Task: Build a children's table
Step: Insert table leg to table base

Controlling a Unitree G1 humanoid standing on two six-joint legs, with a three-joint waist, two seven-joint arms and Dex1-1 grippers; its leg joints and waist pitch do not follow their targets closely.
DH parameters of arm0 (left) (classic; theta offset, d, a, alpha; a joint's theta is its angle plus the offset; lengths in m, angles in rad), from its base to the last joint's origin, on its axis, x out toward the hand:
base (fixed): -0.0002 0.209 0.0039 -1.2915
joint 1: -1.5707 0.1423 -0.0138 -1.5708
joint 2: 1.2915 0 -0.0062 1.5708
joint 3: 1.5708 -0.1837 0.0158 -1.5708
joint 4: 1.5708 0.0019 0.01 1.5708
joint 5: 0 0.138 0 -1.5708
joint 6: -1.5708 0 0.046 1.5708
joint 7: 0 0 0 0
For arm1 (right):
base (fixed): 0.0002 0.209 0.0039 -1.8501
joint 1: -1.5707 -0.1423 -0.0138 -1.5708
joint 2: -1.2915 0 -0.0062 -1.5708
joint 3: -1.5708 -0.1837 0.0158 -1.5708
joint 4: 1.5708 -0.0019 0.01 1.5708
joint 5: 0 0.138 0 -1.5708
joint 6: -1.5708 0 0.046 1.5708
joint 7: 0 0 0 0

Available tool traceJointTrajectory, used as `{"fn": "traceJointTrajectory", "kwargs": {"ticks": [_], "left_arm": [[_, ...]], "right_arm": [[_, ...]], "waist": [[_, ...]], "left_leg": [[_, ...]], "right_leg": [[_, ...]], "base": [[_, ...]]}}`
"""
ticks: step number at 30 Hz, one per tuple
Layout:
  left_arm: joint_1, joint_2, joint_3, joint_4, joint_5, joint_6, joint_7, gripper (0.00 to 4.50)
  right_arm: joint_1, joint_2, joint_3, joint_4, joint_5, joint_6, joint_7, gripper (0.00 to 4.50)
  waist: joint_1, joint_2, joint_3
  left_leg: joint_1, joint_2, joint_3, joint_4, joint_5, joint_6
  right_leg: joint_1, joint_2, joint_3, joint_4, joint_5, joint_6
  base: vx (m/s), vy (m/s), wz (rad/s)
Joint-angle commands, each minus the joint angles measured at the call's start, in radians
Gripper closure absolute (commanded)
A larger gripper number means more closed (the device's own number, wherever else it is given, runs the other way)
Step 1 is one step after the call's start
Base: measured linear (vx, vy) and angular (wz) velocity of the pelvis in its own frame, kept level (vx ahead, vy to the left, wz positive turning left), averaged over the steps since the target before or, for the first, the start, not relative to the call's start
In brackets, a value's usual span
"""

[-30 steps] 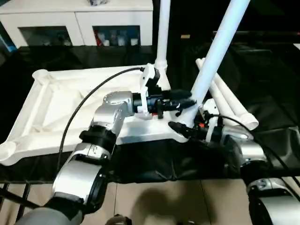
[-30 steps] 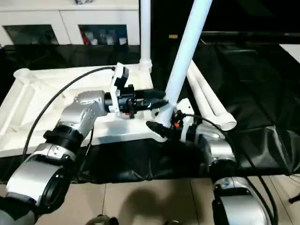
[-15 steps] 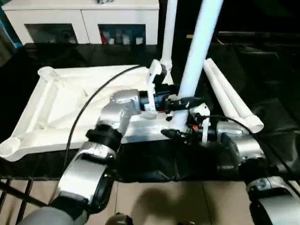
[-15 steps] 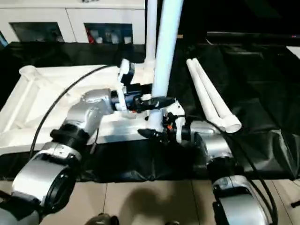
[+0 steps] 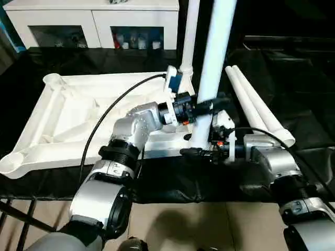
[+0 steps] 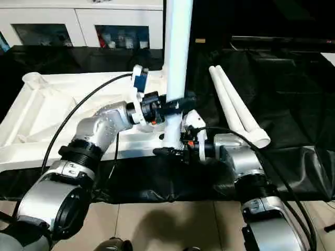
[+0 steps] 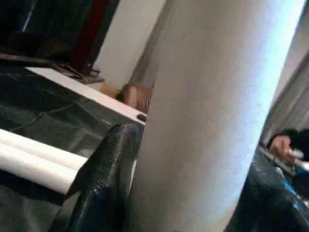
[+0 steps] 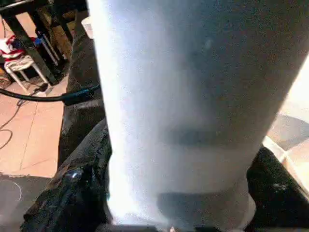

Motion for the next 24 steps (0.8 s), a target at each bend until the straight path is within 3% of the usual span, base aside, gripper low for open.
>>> {"fn": "traceJointTrajectory", "kwargs": {"ticks": [1,5,7,9,11,12,13,15,17,21,24], "left_arm": [[-0.024,0.006,0.033,-0.043,-0.019,0.021,0.049,2.21],[-0.007,0.007,0.021,-0.085,0.004,0.042,0.127,2.35],[0.004,0.004,0.026,-0.114,0.014,0.051,0.185,2.43],[0.008,0.003,0.033,-0.122,0.017,0.053,0.218,2.43],[0.010,0.003,0.041,-0.127,0.015,0.055,0.245,2.49],[0.010,0.003,0.044,-0.129,0.015,0.054,0.254,2.49],[0.010,0.005,0.054,-0.135,0.015,0.053,0.285,2.49],[0.010,0.008,0.071,-0.143,0.011,0.049,0.334,2.56],[0.011,0.011,0.080,-0.145,0.008,0.050,0.361,2.57],[0.014,0.010,0.083,-0.152,0.008,0.058,0.391,2.60],[0.017,0.010,0.076,-0.162,0.008,0.068,0.388,2.60]], "right_arm": [[-0.002,-0.004,0.008,-0.032,-0.006,-0.005,0.023,1.74],[-0.003,0.001,0.005,-0.040,-0.018,-0.027,-0.005,1.74],[-0.013,0.018,-0.028,-0.042,0.006,-0.010,-0.064,1.18],[-0.021,0.029,-0.058,-0.046,0.033,0.011,-0.094,1.18],[-0.026,0.031,-0.089,-0.057,0.068,0.053,-0.114,0.85],[-0.027,0.030,-0.099,-0.064,0.084,0.075,-0.113,0.85],[-0.040,0.031,-0.143,-0.060,0.106,0.109,-0.170,0.85],[-0.060,0.030,-0.207,-0.058,0.155,0.169,-0.227,0.76],[-0.067,0.023,-0.236,-0.068,0.195,0.222,-0.231,0.76],[-0.066,0.014,-0.244,-0.093,0.222,0.267,-0.223,0.76],[-0.062,0.004,-0.220,-0.119,0.211,0.294,-0.208,0.76]], "waist": [[0.009,-0.027,-0.082],[0.009,-0.025,-0.083],[0.009,-0.025,-0.083],[0.010,-0.025,-0.083],[0.009,-0.031,-0.082],[0.012,-0.028,-0.082],[0.013,-0.033,-0.083],[0.015,-0.029,-0.083],[0.018,-0.027,-0.082],[0.025,-0.028,-0.085],[0.026,-0.029,-0.084]], "left_leg": [[0.020,0.065,-0.030,-0.055,-0.131,0.119],[0.022,0.066,-0.030,-0.055,-0.128,0.113],[0.021,0.065,-0.030,-0.054,-0.121,0.112],[0.021,0.065,-0.031,-0.054,-0.119,0.112],[0.022,0.062,-0.030,-0.054,-0.122,0.110],[0.023,0.062,-0.030,-0.054,-0.121,0.110],[0.023,0.063,-0.029,-0.054,-0.121,0.109],[0.026,0.064,-0.030,-0.055,-0.121,0.095],[0.024,0.062,-0.030,-0.054,-0.126,0.090],[0.023,0.061,-0.029,-0.052,-0.106,0.085],[0.023,0.061,-0.030,-0.052,-0.104,0.081]], "right_leg": [[0.055,-0.076,0.041,-0.059,-0.162,-0.281],[0.053,-0.074,0.042,-0.057,-0.143,-0.282],[0.054,-0.074,0.042,-0.057,-0.135,-0.283],[0.054,-0.073,0.042,-0.056,-0.134,-0.278],[0.055,-0.071,0.042,-0.058,-0.145,-0.270],[0.055,-0.071,0.042,-0.059,-0.158,-0.266],[0.054,-0.072,0.042,-0.059,-0.162,-0.263],[0.050,-0.071,0.042,-0.058,-0.171,-0.261],[0.051,-0.071,0.042,-0.059,-0.177,-0.257],[0.051,-0.071,0.043,-0.055,-0.145,-0.250],[0.052,-0.070,0.042,-0.056,-0.146,-0.247]], "base": [[0.000,0.000,0.00],[0.000,0.000,0.00],[0.000,0.000,0.00],[0.000,0.000,0.00],[0.000,0.000,0.00],[0.000,0.000,0.00],[0.000,0.000,0.00],[0.000,0.000,0.00],[0.000,0.000,0.00],[0.000,0.000,0.00],[0.000,0.000,0.00]]}}
